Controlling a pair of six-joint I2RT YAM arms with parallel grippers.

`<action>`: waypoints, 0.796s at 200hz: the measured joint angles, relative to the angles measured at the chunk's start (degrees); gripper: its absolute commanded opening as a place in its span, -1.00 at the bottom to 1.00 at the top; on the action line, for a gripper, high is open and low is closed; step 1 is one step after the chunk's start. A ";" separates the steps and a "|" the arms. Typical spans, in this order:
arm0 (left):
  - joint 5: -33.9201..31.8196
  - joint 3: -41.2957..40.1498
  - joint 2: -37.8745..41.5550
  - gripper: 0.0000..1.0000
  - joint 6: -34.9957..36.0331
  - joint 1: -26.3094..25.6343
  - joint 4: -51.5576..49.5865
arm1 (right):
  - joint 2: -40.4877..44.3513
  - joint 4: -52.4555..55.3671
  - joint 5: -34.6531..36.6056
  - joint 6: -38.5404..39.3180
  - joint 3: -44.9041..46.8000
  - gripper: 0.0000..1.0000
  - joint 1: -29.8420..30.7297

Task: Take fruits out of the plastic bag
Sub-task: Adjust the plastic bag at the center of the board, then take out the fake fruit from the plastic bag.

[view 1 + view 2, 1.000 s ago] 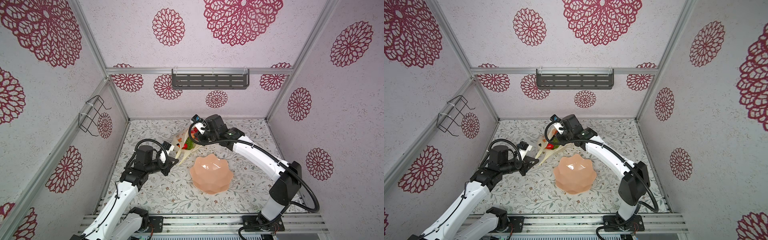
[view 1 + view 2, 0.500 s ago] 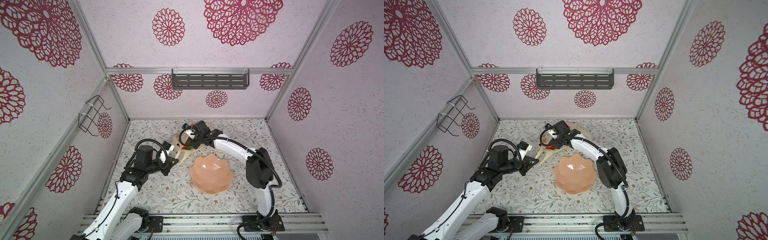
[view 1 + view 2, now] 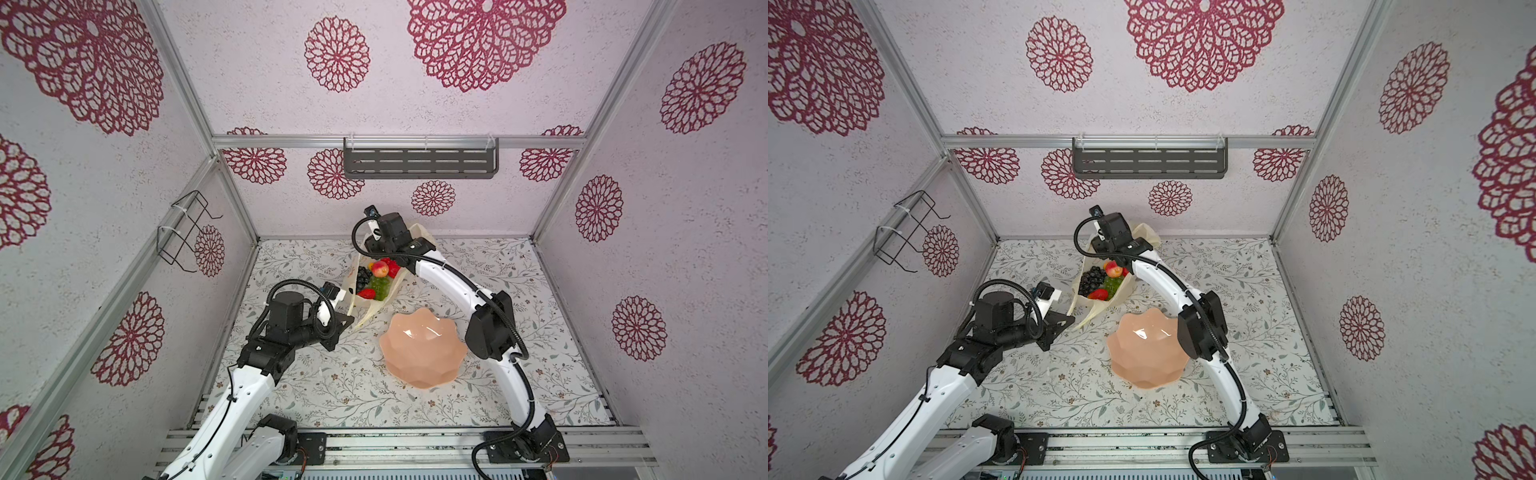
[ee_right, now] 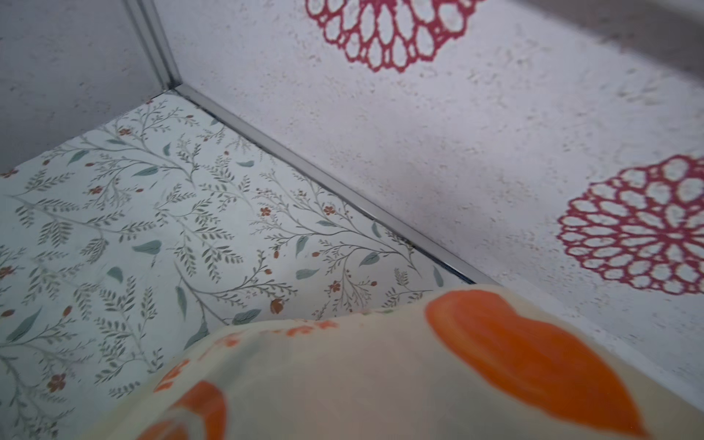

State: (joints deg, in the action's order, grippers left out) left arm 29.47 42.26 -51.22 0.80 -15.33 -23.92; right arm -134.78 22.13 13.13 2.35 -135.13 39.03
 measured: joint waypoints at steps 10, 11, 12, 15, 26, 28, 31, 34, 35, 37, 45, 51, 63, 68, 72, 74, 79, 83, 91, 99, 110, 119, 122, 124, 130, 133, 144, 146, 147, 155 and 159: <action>-2.29 0.00 0.33 -1.00 -0.22 0.02 0.00 | 0.00 0.50 1.42 -0.55 -0.28 0.39 -0.90; -2.43 0.00 0.37 -1.00 -0.24 0.02 0.00 | 0.00 0.55 1.51 -0.57 -0.31 0.39 -0.96; -2.69 0.00 0.39 -1.00 -0.22 0.02 0.00 | 0.00 0.66 1.70 -0.59 -0.33 0.39 -1.05; -3.39 0.00 0.50 -1.00 -0.31 0.02 0.00 | 0.00 0.87 1.95 -0.68 -0.33 0.39 -1.25; -5.01 0.00 0.79 -1.00 -0.57 0.02 0.00 | 0.00 1.99 2.40 -0.85 -0.26 0.40 -1.84; -5.20 0.00 0.87 -1.00 -0.61 0.02 0.00 | 0.00 2.21 2.36 -0.87 -0.17 0.40 -1.95; -5.46 0.00 0.96 -1.00 -0.66 0.02 0.02 | 0.02 2.27 2.27 -0.85 0.04 0.40 -2.10; -5.70 0.00 1.03 -0.99 -0.74 0.02 0.00 | 0.04 2.40 2.19 -0.85 0.33 0.41 -2.29; -5.73 0.00 1.05 -0.99 -0.81 0.02 0.00 | 0.07 2.40 2.12 -0.85 0.44 0.41 -2.34; -5.79 0.00 1.11 -0.99 -0.90 0.02 0.00 | 0.17 2.34 1.95 -0.85 0.79 0.41 -2.43; -5.86 0.00 1.31 -0.98 -1.07 0.02 0.00 | 0.74 2.16 1.09 -0.81 2.73 0.43 -2.71; -5.60 0.00 1.46 -0.96 -1.27 0.00 -0.11 | 1.46 1.81 0.04 -0.68 4.98 0.44 -2.80; -4.52 0.00 1.81 -0.91 -1.49 -0.02 -0.44 | 3.17 1.46 -1.92 -0.39 9.94 0.47 -2.67; -3.91 0.00 1.95 -0.90 -1.55 -0.11 -0.59 | 4.04 0.94 -2.91 -0.33 12.50 0.48 -2.51; -3.23 0.00 2.05 -0.90 -1.66 -0.17 -0.68 | 4.66 0.50 -3.65 -0.33 14.34 0.49 -2.36; -2.91 0.00 2.10 -0.90 -1.68 -0.17 -0.79 | 4.96 0.39 -3.98 -0.33 15.32 0.49 -2.29; -2.16 0.00 2.25 -0.90 -1.77 -0.20 -0.90 | 5.75 -0.07 -4.92 -0.28 17.57 0.50 -2.08; -1.51 0.00 2.34 -0.90 -1.77 -0.28 -1.03 | 6.27 -0.37 -5.46 -0.26 19.26 0.51 -1.90; -0.44 0.00 2.54 -0.90 -1.88 -0.33 -1.25 | 7.04 -1.14 -6.51 -0.22 21.86 0.55 -1.66; 0.39 -0.04 2.71 -0.90 -1.92 -0.37 -1.33 | 7.65 -1.70 -7.45 -0.15 24.04 0.59 -1.46; 1.36 -0.37 2.97 -0.90 -1.95 -0.39 -1.22 | 8.04 -2.25 -8.41 0.07 25.88 0.63 -1.05; 1.86 -1.07 3.21 -0.90 -1.95 -0.44 -0.94 | 8.11 -2.73 -9.18 0.20 26.45 0.65 -0.87; 1.97 -1.38 3.23 -0.90 -1.95 -0.44 -0.85 | 8.11 -2.93 -9.49 0.20 26.53 0.65 -0.85; 2.05 -1.60 3.26 -0.90 -1.92 -0.44 -0.79 | 8.11 -3.04 -9.64 0.20 26.58 0.66 -0.85; 2.21 -2.10 3.21 -0.90 -1.92 -0.44 -0.79 | 8.11 -3.39 -10.38 0.20 26.62 0.68 -0.87; 2.25 -2.34 3.19 -0.90 -1.92 -0.44 -0.81 | 8.11 -3.56 -10.47 0.22 26.62 0.69 -0.87; 2.34 -3.04 2.84 -0.90 -1.86 -0.46 -0.96 | 8.11 -4.52 -11.08 0.20 26.62 0.74 -0.94; 2.38 -3.13 2.78 -0.90 -1.86 -0.46 -0.98 | 8.11 -4.68 -11.17 0.20 26.60 0.74 -0.96; 2.38 -3.19 2.71 -0.90 -1.86 -0.46 -0.96 | 8.11 -4.72 -11.26 0.22 26.60 0.75 -0.96; 2.45 -3.34 2.36 -0.90 -1.86 -0.48 -1.01 | 8.11 -5.22 -11.56 0.17 26.60 0.79 -1.01; 2.47 -3.39 2.21 -0.90 -1.84 -0.48 -0.98 | 8.09 -5.46 -11.58 0.17 26.60 0.79 -1.01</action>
State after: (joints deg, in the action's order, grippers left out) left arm 31.94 38.87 -49.01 -1.04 -15.81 -24.91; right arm -126.69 16.67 1.54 2.52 -108.53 38.02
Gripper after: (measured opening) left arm 0.051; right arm 0.883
